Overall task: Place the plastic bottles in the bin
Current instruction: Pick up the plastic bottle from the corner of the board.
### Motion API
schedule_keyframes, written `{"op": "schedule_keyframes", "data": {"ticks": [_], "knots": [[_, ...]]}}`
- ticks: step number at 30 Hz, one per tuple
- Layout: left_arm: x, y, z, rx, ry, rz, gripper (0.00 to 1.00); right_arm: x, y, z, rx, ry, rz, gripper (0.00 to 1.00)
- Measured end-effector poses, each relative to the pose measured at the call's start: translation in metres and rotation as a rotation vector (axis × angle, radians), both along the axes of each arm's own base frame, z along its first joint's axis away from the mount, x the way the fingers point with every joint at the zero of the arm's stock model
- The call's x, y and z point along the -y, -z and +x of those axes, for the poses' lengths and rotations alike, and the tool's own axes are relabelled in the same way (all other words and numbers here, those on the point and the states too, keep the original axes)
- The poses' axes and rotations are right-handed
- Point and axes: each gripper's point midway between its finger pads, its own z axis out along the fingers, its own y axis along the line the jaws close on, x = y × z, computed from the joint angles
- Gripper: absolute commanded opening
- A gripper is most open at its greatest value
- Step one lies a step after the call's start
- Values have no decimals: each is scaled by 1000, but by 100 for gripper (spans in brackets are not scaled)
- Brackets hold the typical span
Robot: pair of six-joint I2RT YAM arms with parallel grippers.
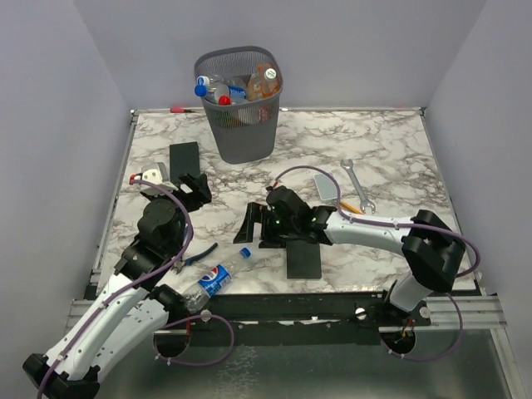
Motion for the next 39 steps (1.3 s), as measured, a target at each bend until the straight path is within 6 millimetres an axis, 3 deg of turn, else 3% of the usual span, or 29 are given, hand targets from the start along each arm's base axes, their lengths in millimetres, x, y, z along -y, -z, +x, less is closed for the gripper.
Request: {"op": "schedule_keyframes", "data": {"ticks": [4,7,11,17,19,25,29,32,34,36,39], "knots": [[-5,3,-2,-5,-24,-15,77,11,20,-10,-196,213,-22,100],[-10,2,-6,6,-42,-32,77,10,37,-33,-318,322,-73,100],[-22,4,-14,32,-81,-50,76,-12,53,-47,-394,392,-122,100],[-38,-2,-29,83,-115,-85,74,-49,67,-38,-422,481,-145,98],[-40,-5,-31,94,-121,-92,74,-55,69,-32,-417,507,-147,91],[-41,-4,-31,91,-124,-94,74,-53,80,-28,-415,546,-167,58],[-40,-2,-30,82,-124,-88,77,-46,85,-29,-393,535,-174,45],[-38,0,-29,72,-116,-74,82,-34,77,-27,-316,501,-187,40],[-34,-3,-27,71,-97,-63,87,-21,59,-23,-214,457,-193,38],[-24,-12,-25,76,-47,-50,91,-7,24,-15,-74,402,-167,37],[0,-38,-21,113,74,-55,95,17,-55,2,161,339,-69,37]]}}
